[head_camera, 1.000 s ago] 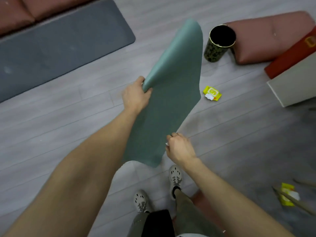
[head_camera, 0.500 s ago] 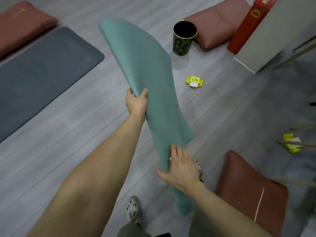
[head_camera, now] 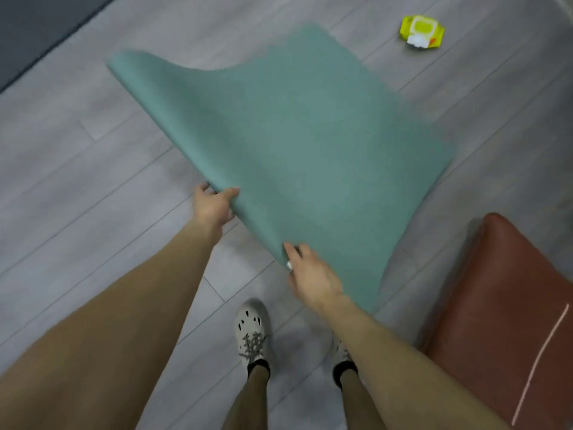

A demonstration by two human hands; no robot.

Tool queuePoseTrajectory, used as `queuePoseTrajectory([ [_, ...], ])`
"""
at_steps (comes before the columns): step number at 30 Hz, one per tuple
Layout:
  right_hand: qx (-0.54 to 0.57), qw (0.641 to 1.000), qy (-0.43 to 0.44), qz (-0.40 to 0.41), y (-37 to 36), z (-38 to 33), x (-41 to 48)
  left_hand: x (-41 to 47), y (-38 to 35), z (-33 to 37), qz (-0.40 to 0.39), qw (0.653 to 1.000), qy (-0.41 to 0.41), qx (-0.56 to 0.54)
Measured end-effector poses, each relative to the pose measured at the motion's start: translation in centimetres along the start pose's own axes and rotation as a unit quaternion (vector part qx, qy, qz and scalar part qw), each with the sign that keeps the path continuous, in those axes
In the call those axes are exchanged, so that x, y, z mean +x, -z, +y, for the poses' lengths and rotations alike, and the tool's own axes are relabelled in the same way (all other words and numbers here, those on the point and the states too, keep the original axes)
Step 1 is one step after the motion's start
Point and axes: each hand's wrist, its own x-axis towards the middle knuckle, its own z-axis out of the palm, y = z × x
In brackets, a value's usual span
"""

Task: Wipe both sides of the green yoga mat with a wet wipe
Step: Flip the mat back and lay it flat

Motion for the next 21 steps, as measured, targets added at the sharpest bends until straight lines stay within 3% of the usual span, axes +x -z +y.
queuePoseTrajectory([
  [5, -0.042, 0.995, 0.027, -0.090, -5.1, 4.4, 0.3, 1.9, 2.5, -12.6, -0.036, 0.974, 0.054, 0.218],
  [9, -0.078, 0.988, -0.035, -0.132, -4.5, 10.5, -2.4, -0.4, 1.3, -15.0, -0.089, 0.912, 0.017, 0.399],
  [15, -0.020, 0.988, -0.124, -0.088, 0.3, 20.7, -0.8, -0.7, -9.6, -11.6, -0.163, 0.770, -0.102, 0.608],
  [21, 0.036, 0.988, -0.132, -0.064, 3.9, 35.6, 7.7, 3.1, -25.3, -11.0, -0.177, 0.680, -0.151, 0.695],
])
